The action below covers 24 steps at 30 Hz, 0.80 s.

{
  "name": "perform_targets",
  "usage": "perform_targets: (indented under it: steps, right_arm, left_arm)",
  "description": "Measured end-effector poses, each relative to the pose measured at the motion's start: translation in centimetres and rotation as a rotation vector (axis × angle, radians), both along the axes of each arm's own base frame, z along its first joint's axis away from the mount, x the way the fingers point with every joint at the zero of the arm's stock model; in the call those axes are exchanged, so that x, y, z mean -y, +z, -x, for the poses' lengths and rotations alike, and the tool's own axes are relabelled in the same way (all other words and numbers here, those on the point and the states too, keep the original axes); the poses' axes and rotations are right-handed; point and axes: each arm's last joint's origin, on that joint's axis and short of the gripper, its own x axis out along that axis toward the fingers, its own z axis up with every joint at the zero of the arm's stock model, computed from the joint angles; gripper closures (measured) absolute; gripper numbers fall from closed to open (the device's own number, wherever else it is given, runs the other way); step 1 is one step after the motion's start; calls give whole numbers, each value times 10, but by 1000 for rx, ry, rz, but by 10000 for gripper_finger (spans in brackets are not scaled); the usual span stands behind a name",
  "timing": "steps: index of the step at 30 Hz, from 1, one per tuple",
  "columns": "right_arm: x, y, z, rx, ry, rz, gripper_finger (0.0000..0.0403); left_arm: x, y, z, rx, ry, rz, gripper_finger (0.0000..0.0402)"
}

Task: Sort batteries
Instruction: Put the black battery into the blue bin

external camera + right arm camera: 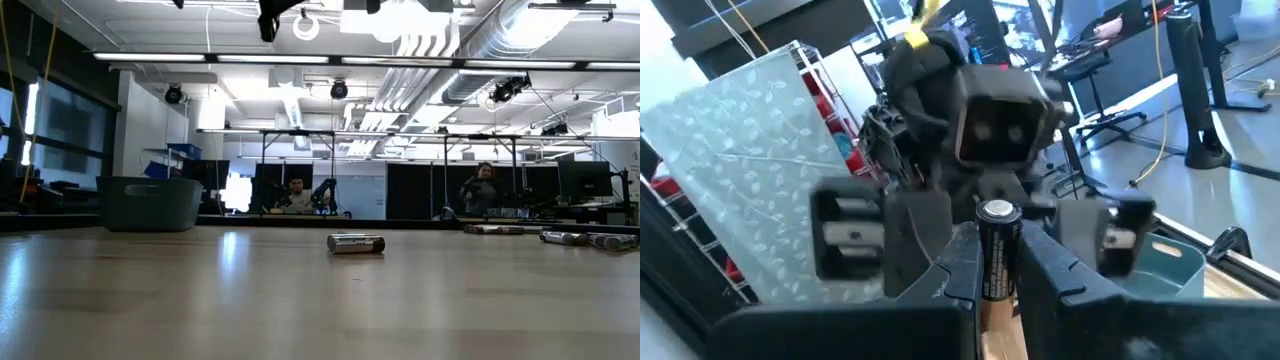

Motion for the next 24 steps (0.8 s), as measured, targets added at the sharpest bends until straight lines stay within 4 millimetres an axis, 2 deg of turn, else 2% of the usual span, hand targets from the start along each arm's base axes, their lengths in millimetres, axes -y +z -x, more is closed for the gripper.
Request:
perform_targets:
  steps: [7,16,18,20,24]
  right_arm:
    - [0,-6,0,-48,1,-28,384]
    - [0,-7,0,-54,3,-35,384]
    - [0,-7,0,-52,2,-57,384]
    - [0,-7,0,-51,-3,-85,370]
    - [2,-6,0,-40,-35,-99,295]
  left_arm:
    - [2,7,8,17,-6,3,265]
    - [3,3,8,-22,-32,-20,359]
    - [3,3,8,-19,-34,-32,364]
    - [3,3,8,-21,-35,-34,364]
    - [3,-2,9,-69,-37,-29,364]
